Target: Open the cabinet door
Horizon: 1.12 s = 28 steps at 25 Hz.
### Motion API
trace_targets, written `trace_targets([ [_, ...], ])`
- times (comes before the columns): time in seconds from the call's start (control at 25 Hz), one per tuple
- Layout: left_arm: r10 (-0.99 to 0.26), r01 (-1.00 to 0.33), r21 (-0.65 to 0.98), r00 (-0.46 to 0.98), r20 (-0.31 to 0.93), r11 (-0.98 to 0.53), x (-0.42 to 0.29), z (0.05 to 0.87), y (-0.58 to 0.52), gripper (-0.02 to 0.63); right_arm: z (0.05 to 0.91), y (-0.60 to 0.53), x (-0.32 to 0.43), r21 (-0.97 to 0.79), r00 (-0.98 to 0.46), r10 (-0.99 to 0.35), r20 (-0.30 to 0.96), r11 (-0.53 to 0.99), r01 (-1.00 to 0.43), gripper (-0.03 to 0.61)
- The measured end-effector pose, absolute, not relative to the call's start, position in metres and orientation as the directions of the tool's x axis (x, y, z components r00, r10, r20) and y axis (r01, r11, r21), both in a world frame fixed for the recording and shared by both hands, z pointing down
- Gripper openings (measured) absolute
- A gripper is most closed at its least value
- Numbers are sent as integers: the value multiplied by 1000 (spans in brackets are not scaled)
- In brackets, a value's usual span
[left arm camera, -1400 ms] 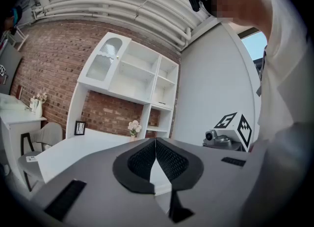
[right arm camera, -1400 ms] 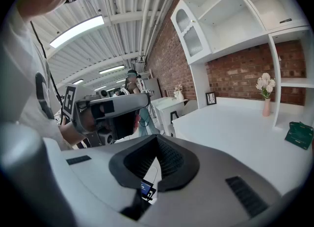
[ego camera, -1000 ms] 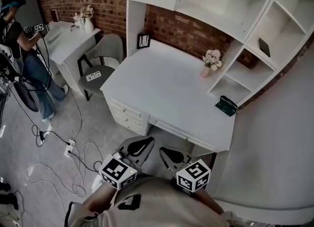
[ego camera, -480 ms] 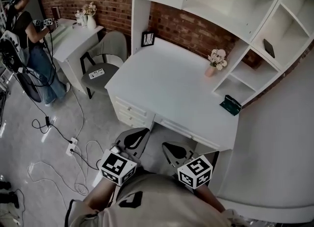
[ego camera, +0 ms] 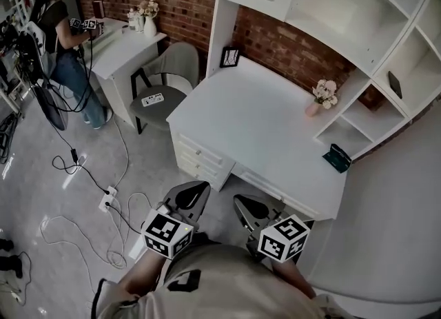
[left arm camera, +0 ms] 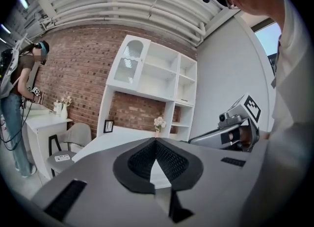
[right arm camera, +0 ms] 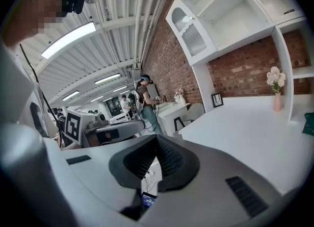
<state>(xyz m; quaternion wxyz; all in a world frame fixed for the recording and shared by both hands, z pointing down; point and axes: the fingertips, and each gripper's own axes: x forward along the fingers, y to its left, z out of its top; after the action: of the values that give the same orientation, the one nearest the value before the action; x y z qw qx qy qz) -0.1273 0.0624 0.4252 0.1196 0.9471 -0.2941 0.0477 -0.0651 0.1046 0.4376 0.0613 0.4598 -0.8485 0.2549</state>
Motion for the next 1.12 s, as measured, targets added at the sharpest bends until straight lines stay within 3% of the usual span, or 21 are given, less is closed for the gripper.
trace_targets([
  [0.44, -540, -574, 198, 817, 204, -794, -145, 438, 64, 17, 450, 102, -110, -441, -685, -651, 328, 535, -720, 21],
  [0.6, -556, -595, 201, 801, 220, -778, -146, 443, 61, 17, 454, 94, -104, -522, -709, -635, 305, 511, -683, 21],
  [1.12, -610, -644, 158, 763, 216, -749, -109, 426, 34, 17, 450, 61, -74, -517, -765, -587, 266, 582, -627, 21],
])
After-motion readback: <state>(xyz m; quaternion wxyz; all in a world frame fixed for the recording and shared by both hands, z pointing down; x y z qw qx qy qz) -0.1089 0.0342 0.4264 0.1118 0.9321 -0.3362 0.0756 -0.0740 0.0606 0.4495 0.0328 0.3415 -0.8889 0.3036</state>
